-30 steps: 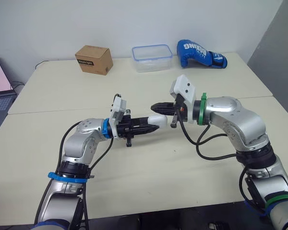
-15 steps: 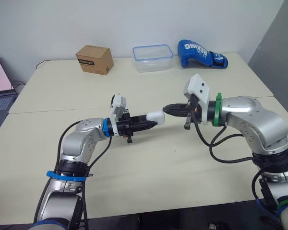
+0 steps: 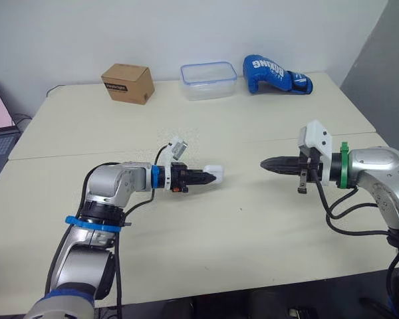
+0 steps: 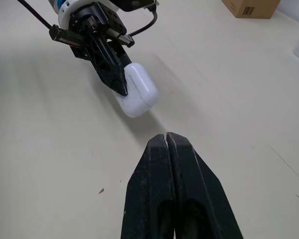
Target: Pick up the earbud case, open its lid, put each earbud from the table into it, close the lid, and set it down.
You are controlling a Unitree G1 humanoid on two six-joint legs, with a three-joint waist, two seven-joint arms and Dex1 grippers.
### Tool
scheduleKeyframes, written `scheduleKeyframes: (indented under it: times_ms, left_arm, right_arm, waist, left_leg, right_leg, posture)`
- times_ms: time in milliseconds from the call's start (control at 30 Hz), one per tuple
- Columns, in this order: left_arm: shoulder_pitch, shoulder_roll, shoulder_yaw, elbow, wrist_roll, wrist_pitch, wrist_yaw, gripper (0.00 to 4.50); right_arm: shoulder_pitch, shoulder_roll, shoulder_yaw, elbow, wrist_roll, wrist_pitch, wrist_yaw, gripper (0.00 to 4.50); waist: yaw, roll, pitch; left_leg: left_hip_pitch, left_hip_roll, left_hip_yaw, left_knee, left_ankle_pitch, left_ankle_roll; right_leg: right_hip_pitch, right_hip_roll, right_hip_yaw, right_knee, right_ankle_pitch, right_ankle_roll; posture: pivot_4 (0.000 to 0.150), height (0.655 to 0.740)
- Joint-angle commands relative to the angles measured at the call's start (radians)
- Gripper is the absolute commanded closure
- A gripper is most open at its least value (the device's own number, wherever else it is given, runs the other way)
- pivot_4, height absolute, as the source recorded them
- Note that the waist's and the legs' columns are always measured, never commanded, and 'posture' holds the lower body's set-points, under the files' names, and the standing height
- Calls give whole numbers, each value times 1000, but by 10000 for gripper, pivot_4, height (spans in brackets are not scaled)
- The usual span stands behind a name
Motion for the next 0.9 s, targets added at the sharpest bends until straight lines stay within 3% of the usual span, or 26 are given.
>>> scheduleKeyframes:
  times_ms: [33,300,767,900]
  left_arm:
    - [-40,-23,-6,53,-14,46,-10,36568]
    - [-82,-72,-43,203,79,-19,31,36568]
    - [-146,-105,-24,375,134,-82,34,36568]
    - [-141,-93,-29,383,158,-111,41,25368]
  right_arm:
    - [17,-23,-34,-27,15,-23,24,44627]
    - [69,-20,-38,-53,19,-26,24,44627]
    - [91,-24,-30,-83,23,-23,28,44627]
    - [91,-21,-22,-77,14,-29,25,45000]
  waist:
    - [1,0,0]
    - [3,0,0]
    - [4,0,0]
    - [4,0,0]
  left_leg:
    - [0,0,0,0,0,0]
    - [0,0,0,0,0,0]
    - [0,0,0,1,0,0]
    - [0,0,0,1,0,0]
  right_leg:
    - [0,0,0,0,0,0]
    - [0,0,0,0,0,0]
    - [1,0,0,1,0,0]
    - [0,0,0,1,0,0]
  posture:
    - [1500,7307]
    - [1500,7307]
    - [1500,7307]
    - [1500,7307]
